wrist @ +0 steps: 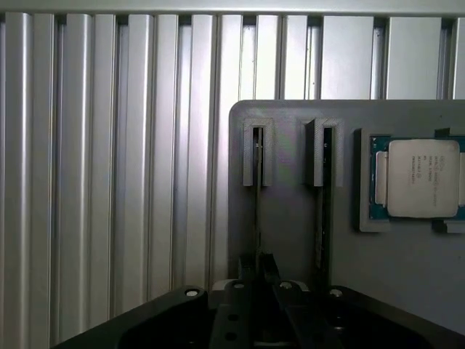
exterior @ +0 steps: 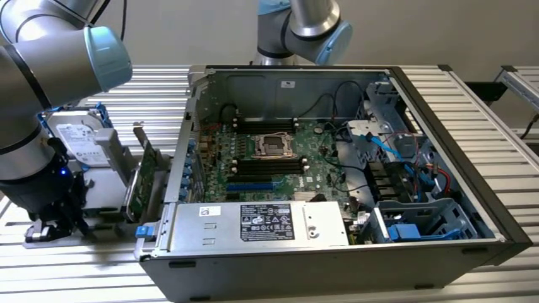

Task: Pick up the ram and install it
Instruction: 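Pick up the ram and move it above insertion slot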

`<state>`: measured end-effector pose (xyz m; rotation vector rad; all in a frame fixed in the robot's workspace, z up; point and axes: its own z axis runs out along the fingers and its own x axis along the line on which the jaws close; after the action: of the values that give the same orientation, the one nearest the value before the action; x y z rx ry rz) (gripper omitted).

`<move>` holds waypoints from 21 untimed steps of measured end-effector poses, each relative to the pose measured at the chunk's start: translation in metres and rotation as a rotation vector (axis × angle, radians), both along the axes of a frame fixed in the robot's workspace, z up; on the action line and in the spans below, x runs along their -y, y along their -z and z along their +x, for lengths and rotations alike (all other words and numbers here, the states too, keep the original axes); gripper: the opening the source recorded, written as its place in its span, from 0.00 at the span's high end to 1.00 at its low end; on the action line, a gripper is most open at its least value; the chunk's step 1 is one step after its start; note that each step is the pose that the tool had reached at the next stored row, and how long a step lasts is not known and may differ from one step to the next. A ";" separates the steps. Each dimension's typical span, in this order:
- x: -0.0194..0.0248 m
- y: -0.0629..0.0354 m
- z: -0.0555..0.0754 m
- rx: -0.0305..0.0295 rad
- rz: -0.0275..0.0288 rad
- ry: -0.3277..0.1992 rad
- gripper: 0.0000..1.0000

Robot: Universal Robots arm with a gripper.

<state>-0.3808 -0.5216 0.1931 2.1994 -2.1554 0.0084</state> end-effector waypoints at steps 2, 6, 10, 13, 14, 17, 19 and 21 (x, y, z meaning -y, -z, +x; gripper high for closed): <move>0.0000 0.0000 0.000 0.0001 -0.0001 0.001 0.86; 0.0000 0.0000 0.000 0.0001 -0.0001 0.002 0.86; 0.0000 0.0000 0.000 0.0001 -0.0001 0.002 0.86; 0.0000 -0.0003 0.000 0.0003 0.0000 0.002 0.86; 0.0000 -0.0016 0.000 0.0003 0.0001 0.002 0.86; 0.0001 -0.0130 0.000 0.0001 -0.0001 0.002 0.86; 0.0000 -0.0222 0.000 0.0000 -0.0001 0.002 0.86; 0.0000 -0.0312 0.000 0.0001 -0.0001 0.002 0.86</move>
<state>-0.3808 -0.5217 0.2242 2.1973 -2.1576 0.0085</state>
